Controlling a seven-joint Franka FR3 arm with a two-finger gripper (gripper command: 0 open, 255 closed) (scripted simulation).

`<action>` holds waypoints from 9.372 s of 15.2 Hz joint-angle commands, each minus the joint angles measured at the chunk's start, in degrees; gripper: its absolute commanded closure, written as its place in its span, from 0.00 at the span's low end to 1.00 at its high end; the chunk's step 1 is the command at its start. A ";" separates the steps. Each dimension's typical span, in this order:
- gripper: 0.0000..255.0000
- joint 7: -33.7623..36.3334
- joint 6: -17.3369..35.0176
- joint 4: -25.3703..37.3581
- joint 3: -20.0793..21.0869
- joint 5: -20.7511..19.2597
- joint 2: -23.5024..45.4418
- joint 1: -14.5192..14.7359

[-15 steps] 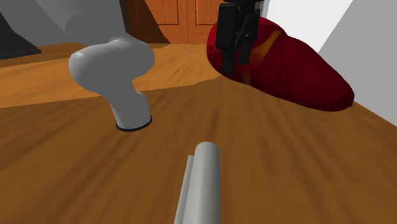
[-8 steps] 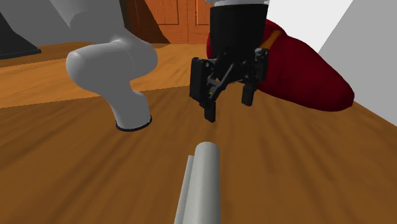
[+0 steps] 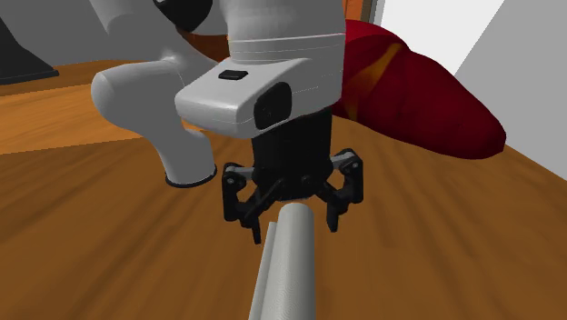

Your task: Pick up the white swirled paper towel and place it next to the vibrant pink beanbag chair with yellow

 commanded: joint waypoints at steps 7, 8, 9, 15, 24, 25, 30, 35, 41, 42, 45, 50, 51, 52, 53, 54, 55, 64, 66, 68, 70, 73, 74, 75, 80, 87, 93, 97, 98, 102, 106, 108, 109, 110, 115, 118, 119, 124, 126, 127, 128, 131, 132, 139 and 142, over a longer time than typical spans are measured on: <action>0.00 0.98 9.03 -3.45 -0.94 0.27 5.42 -0.47; 0.00 0.98 9.02 -3.46 -0.94 0.26 5.40 -0.47; 0.00 0.97 9.03 -3.45 -0.94 0.27 5.42 -0.47; 0.00 0.98 9.01 -3.44 -0.94 0.27 5.42 -0.47; 1.00 0.96 9.02 -3.42 -0.95 0.27 5.45 -0.47; 1.00 0.97 9.03 -3.45 -0.94 0.27 5.42 -0.47; 1.00 1.38 3.76 -1.52 -0.39 0.14 2.07 -0.70; 1.00 1.68 -1.25 0.77 0.11 0.16 -0.67 -0.81; 1.00 1.96 -6.93 3.94 0.65 0.30 -3.19 -0.84; 1.00 2.00 -7.84 4.50 0.74 0.33 -3.53 -0.84; 1.00 2.12 -10.52 6.28 0.98 0.44 -4.44 -0.81; 1.00 2.28 -14.81 9.45 1.35 0.63 -5.57 -0.75; 1.00 2.31 -15.65 10.11 1.42 0.67 -5.75 -0.73; 1.00 2.33 -16.48 10.78 1.49 0.71 -5.90 -0.71; 1.00 2.36 -17.30 11.47 1.56 0.75 -6.04 -0.70; 1.00 2.39 -18.11 12.16 1.63 0.79 -6.17 -0.68; 1.00 2.41 -18.92 12.86 1.69 0.84 -6.27 -0.65; 1.00 2.61 -25.94 19.59 2.20 1.21 -6.56 -0.43; 1.00 2.65 -27.45 21.19 2.30 1.30 -6.48 -0.38; 1.00 2.68 -28.94 22.82 2.39 1.38 -6.34 -0.33; 1.00 2.71 -30.42 24.49 2.48 1.46 -6.15 -0.27; 1.00 2.75 -32.62 27.06 2.60 1.59 -5.78 -0.19; 1.00 2.76 -33.34 27.93 2.63 1.63 -5.63 -0.16; 1.00 2.77 -34.07 28.82 2.67 1.67 -5.47 -0.13; 1.00 2.82 -37.67 33.38 2.83 1.87 -4.51 0.02; 1.00 2.86 -42.70 40.21 2.98 2.14 -2.70 0.24; 1.00 2.86 -47.04 46.52 3.05 2.38 -0.73 0.43; 1.00 2.84 -49.98 51.00 3.05 2.55 0.82 0.56; 1.00 2.83 -50.72 52.16 3.05 2.59 1.24 0.59; 1.00 2.78 -53.75 56.98 3.01 2.77 3.04 0.73; 1.00 6.81 -55.02 55.40 6.30 4.09 0.17 1.38; 1.00 9.49 -55.47 53.99 8.52 5.18 -1.73 1.77; 1.00 10.83 -55.70 53.38 9.64 5.77 -2.60 1.98; 1.00 12.17 -55.92 52.84 10.77 6.40 -3.41 2.17; 1.00 18.96 -57.00 51.08 16.43 9.92 -6.67 3.25; 1.00 23.11 -57.54 50.77 19.92 12.26 -7.97 3.86; 1.00 24.50 -57.70 50.79 21.09 13.06 -8.29 4.06; 1.00 31.57 -58.29 51.78 27.16 17.13 -9.06 4.83; 1.00 34.67 -58.42 52.67 29.90 18.87 -8.96 5.02; 1.00 34.52 -57.76 51.46 29.93 18.97 -9.51 5.09; 1.00 34.40 -57.10 50.26 29.96 19.08 -10.04 5.18; 1.00 34.03 -55.13 46.77 30.09 19.40 -11.57 5.44; 1.00 33.92 -54.48 45.63 30.15 19.51 -12.06 5.52; 1.00 33.21 -50.03 38.04 30.69 20.35 -15.21 6.13; 1.00 32.94 -48.14 34.96 30.99 20.75 -16.42 6.40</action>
